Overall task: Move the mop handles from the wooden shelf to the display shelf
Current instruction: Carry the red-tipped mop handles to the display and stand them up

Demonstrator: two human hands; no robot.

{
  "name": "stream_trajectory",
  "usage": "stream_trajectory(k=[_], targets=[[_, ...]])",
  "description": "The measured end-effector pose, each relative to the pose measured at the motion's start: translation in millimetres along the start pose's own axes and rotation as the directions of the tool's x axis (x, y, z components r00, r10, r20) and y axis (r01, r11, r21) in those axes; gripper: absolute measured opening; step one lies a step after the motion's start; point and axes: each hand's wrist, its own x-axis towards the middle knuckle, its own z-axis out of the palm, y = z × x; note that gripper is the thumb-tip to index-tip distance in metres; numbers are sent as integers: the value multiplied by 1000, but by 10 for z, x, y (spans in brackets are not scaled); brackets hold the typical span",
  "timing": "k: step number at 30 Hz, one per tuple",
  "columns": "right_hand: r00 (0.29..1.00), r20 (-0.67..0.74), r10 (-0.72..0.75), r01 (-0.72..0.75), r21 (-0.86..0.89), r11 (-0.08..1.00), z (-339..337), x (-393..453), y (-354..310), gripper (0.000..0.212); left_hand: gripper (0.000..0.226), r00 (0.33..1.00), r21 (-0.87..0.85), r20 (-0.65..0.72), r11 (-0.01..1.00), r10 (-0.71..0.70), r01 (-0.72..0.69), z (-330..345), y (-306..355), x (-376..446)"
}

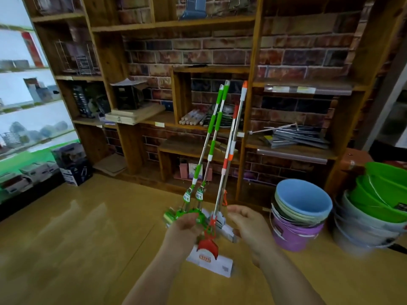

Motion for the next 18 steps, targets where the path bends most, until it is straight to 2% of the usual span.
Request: stream_trajectory(k=[9,12,14,18], targets=[[1000,4,-15,15,0,1000,431,2067,-636,20,31,993,85,-7,990,114,-113,-49,986,1905],[1000,-5,-21,21,5,1000,609,2597,-831,21,34,988,91,29,984,152,-154,-131,1315,2464],[999,-32,-35,35,-1,999,685,2975,-923,19,31,980,116,73,974,187,-195,-140,1483,2881],[988,-155,-15,23,45,999,760,3653,-1066,17,35,974,129,154,974,167,-188,-136,1725,3738]])
